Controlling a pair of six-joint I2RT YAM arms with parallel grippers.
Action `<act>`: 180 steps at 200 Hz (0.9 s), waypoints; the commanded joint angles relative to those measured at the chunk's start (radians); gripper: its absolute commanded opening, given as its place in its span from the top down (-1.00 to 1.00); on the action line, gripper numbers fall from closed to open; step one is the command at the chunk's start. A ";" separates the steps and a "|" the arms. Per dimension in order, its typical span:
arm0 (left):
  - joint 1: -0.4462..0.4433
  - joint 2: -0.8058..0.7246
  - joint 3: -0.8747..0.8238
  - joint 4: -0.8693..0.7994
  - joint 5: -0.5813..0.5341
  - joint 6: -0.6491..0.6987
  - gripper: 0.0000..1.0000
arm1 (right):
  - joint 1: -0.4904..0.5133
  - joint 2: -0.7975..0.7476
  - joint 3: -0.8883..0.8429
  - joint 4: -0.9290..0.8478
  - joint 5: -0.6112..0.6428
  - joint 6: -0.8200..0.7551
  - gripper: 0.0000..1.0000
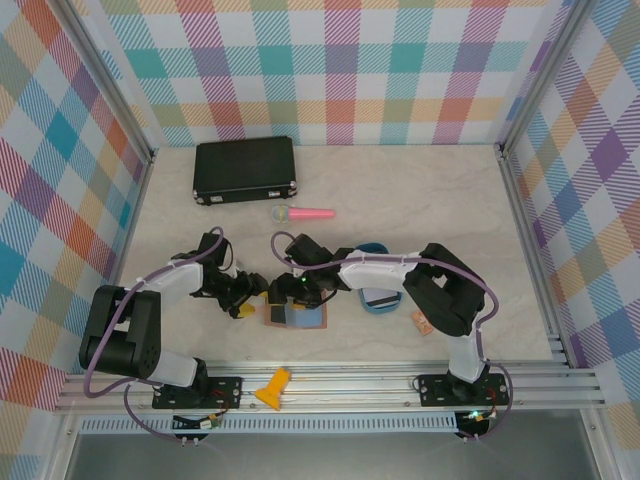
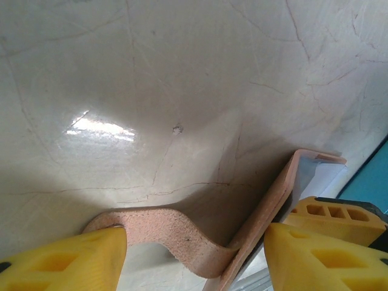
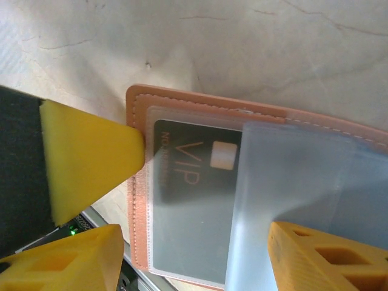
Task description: Put the credit cards into the card holder
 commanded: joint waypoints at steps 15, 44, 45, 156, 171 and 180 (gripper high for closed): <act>-0.013 0.024 -0.034 -0.012 -0.032 -0.001 -0.27 | 0.011 -0.030 -0.010 0.061 -0.023 0.012 -0.29; -0.012 0.021 -0.021 -0.027 -0.033 0.002 -0.27 | 0.016 -0.023 -0.029 0.118 -0.046 0.029 -0.29; -0.012 0.022 -0.021 -0.026 -0.034 0.002 -0.27 | 0.017 -0.024 -0.029 0.120 -0.047 0.029 -0.29; -0.013 0.048 -0.014 -0.011 -0.032 -0.005 -0.27 | 0.037 -0.057 -0.038 0.184 -0.082 0.037 -0.29; -0.012 0.051 -0.017 -0.011 -0.036 -0.004 -0.27 | 0.037 -0.066 -0.035 0.166 -0.075 0.024 -0.29; -0.012 0.053 -0.018 -0.010 -0.040 -0.002 -0.27 | 0.036 -0.083 -0.031 0.130 -0.052 0.005 -0.29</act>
